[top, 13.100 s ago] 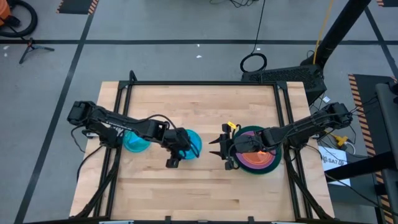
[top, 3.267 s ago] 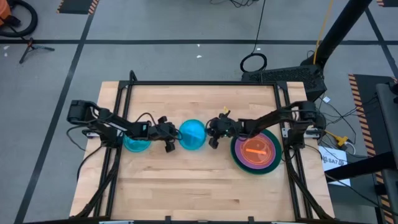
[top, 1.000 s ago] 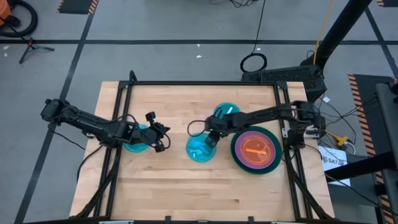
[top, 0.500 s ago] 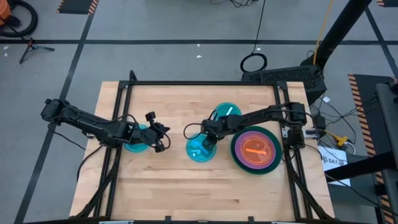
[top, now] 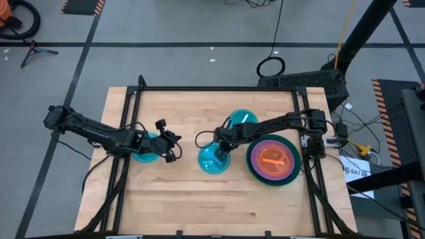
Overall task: Stack plastic plates
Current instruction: Stack the middle blue plate on top of the orange plate
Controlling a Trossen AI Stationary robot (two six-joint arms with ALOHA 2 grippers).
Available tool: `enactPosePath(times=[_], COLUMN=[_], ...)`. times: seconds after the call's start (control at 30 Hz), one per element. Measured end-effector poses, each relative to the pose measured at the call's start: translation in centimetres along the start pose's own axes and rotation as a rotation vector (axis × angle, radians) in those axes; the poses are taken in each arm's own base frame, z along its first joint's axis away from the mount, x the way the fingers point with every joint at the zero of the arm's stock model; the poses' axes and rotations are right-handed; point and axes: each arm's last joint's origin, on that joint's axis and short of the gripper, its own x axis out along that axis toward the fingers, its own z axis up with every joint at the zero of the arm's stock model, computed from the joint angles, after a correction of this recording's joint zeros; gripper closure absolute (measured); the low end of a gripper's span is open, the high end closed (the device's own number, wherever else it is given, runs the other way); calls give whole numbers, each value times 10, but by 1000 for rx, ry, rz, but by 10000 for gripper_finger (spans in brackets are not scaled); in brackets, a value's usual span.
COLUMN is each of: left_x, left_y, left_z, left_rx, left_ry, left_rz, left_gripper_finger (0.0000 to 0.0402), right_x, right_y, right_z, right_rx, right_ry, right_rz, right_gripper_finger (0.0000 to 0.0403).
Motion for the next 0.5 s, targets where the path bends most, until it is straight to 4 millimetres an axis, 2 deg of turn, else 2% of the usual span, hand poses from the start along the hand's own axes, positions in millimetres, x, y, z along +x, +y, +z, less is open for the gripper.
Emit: enactPosePath(times=[0.17, 0.37, 0.5], left_x=[0, 0, 0], left_y=[0, 0, 0], left_z=[0, 0, 0], left_rx=[-1, -1, -3], left_ry=[0, 0, 1], left_rz=[1, 0, 0], left_gripper_finger=[400, 400, 400], right_x=[0, -3, -16], right_y=[0, -1, -7], right_z=[1, 5, 10], right_rx=[-1, -11, -18], right_ry=[-8, -33, -35], right_rz=[6, 21, 41], right_gripper_finger=[398, 400, 401])
